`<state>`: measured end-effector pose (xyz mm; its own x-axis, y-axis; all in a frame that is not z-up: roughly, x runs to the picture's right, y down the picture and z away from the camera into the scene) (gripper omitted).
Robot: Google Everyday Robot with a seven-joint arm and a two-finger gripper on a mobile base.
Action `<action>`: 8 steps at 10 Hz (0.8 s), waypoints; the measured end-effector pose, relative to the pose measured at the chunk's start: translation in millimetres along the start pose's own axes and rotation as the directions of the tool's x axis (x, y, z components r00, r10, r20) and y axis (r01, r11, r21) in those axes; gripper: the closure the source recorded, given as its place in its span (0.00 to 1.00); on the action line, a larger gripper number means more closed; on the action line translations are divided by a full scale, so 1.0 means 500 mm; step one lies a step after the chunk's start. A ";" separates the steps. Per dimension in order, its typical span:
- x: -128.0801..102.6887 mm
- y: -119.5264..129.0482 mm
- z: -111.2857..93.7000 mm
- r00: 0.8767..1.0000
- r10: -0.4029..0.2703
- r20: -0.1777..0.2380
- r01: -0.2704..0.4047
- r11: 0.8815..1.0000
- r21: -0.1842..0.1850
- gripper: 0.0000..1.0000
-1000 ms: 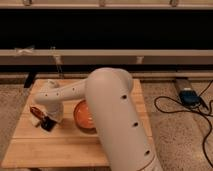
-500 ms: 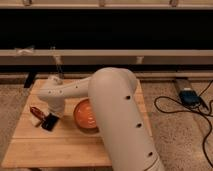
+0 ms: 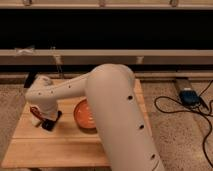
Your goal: Push the eraser across the table
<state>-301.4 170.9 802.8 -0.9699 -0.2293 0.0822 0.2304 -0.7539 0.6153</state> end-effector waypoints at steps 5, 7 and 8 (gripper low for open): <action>0.056 -0.112 -0.027 0.997 -0.073 -0.022 0.074 0.997 0.033 1.00; 0.084 -0.135 -0.022 0.993 -0.111 -0.031 0.112 0.992 0.052 1.00; 0.097 -0.150 -0.010 0.991 -0.133 -0.029 0.135 0.988 0.070 1.00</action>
<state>-365.1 213.2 756.9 -0.9891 -0.1451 -0.0235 0.0915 -0.7327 0.6744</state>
